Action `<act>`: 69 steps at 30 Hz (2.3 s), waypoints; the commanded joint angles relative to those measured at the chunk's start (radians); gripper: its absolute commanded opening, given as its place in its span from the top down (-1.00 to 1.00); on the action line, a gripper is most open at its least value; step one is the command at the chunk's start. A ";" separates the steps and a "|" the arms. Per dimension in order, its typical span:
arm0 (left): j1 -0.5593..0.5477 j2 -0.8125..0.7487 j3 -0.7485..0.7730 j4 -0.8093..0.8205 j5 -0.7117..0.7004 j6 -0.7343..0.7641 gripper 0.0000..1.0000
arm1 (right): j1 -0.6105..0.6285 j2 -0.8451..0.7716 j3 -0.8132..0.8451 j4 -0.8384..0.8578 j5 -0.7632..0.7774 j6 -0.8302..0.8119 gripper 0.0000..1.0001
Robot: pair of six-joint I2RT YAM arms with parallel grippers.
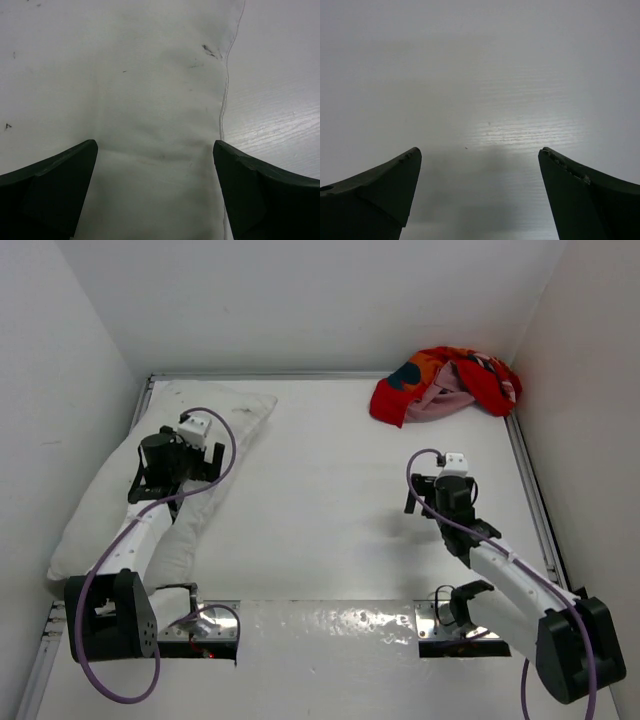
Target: Put the pillow into the pillowcase
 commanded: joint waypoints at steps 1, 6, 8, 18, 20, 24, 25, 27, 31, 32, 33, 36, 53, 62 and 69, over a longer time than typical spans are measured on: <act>0.000 -0.014 0.036 0.002 -0.047 -0.092 -1.00 | 0.003 0.032 0.088 -0.009 -0.067 -0.025 -0.98; -0.002 -0.002 0.165 -0.218 0.147 0.257 -0.99 | 0.004 0.173 0.329 -0.119 -0.099 -0.126 -0.98; -0.007 0.015 0.217 -0.233 0.121 0.227 -0.99 | 0.001 0.327 0.543 -0.189 -0.097 -0.166 -0.91; -0.076 0.297 0.380 -0.297 -0.178 0.403 -0.99 | -0.085 1.203 1.605 -0.600 -0.001 -0.024 -0.98; -0.074 0.320 0.374 -0.316 -0.197 0.405 -1.00 | -0.085 1.332 1.834 -0.639 0.082 -0.010 -0.98; -0.069 0.348 0.351 -0.366 -0.137 0.406 -0.82 | -0.086 1.521 1.926 -0.517 0.068 -0.027 -0.98; -0.068 0.352 0.348 -0.386 -0.116 0.405 -0.69 | -0.088 1.520 1.846 -0.466 0.065 -0.028 -0.98; -0.069 0.363 0.346 -0.408 -0.090 0.414 -0.25 | -0.086 1.518 1.785 -0.385 0.076 -0.021 -0.93; -0.069 0.357 0.378 -0.606 0.096 0.619 0.74 | -0.085 1.509 1.762 -0.484 0.032 -0.031 0.66; -0.069 0.339 0.381 -0.665 0.137 0.692 0.92 | -0.080 1.489 1.738 -0.493 -0.054 -0.041 0.86; -0.068 0.326 0.381 -0.729 0.175 0.889 0.98 | -0.065 1.462 1.703 -0.495 -0.097 -0.051 1.00; -0.066 0.267 0.361 -1.138 0.231 1.384 1.00 | 0.034 1.310 1.508 -0.480 -0.285 -0.183 1.00; -0.089 0.288 0.657 -0.842 0.636 0.673 -0.43 | 0.087 0.695 1.133 -0.595 -0.162 -0.145 -0.37; -0.558 0.385 0.559 -0.669 0.221 0.540 -0.17 | -0.198 0.638 0.922 -0.713 -0.047 -0.024 -0.76; -0.639 0.582 0.600 -0.327 0.024 0.489 -0.63 | -0.237 0.633 0.653 -0.639 0.019 0.014 -0.98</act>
